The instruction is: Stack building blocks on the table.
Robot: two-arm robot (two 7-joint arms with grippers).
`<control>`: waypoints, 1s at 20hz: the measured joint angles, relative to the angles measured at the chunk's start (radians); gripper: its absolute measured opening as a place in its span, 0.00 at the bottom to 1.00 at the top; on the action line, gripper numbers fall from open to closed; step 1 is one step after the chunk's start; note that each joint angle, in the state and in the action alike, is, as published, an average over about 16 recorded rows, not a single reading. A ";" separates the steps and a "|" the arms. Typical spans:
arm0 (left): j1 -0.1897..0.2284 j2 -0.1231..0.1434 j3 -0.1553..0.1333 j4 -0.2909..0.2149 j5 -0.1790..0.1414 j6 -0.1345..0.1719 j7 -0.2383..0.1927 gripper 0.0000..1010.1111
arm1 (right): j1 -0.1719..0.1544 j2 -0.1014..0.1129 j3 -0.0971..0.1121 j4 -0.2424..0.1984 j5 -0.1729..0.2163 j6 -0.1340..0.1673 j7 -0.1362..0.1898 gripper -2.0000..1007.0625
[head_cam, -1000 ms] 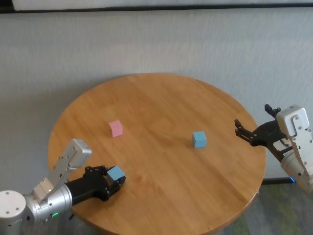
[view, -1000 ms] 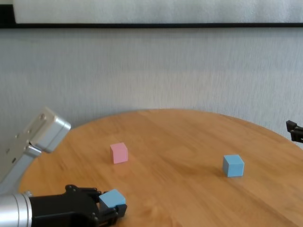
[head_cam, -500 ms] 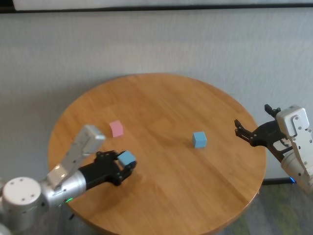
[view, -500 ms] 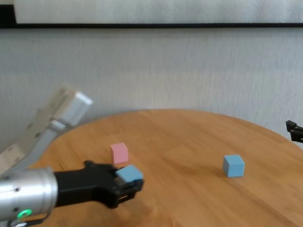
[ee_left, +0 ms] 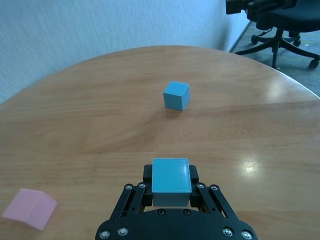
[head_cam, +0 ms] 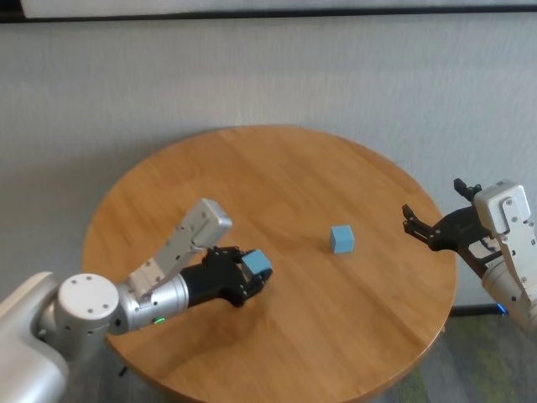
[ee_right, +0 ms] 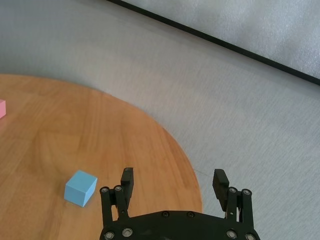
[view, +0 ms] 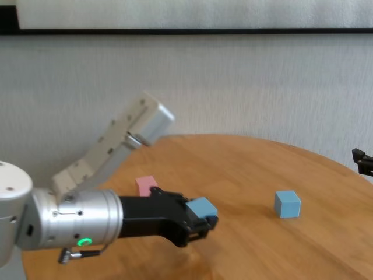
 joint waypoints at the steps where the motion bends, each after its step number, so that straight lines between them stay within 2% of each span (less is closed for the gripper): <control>1: -0.012 -0.009 0.006 0.017 0.004 -0.002 -0.004 0.40 | 0.000 0.000 0.000 0.000 0.000 0.000 0.000 0.99; 11: -0.111 -0.088 0.038 0.192 0.024 -0.042 -0.038 0.40 | 0.000 0.000 0.000 0.000 0.000 0.000 0.000 0.99; 20: -0.157 -0.130 0.043 0.288 0.031 -0.075 -0.051 0.40 | 0.000 0.000 0.000 0.000 0.000 0.000 0.000 0.99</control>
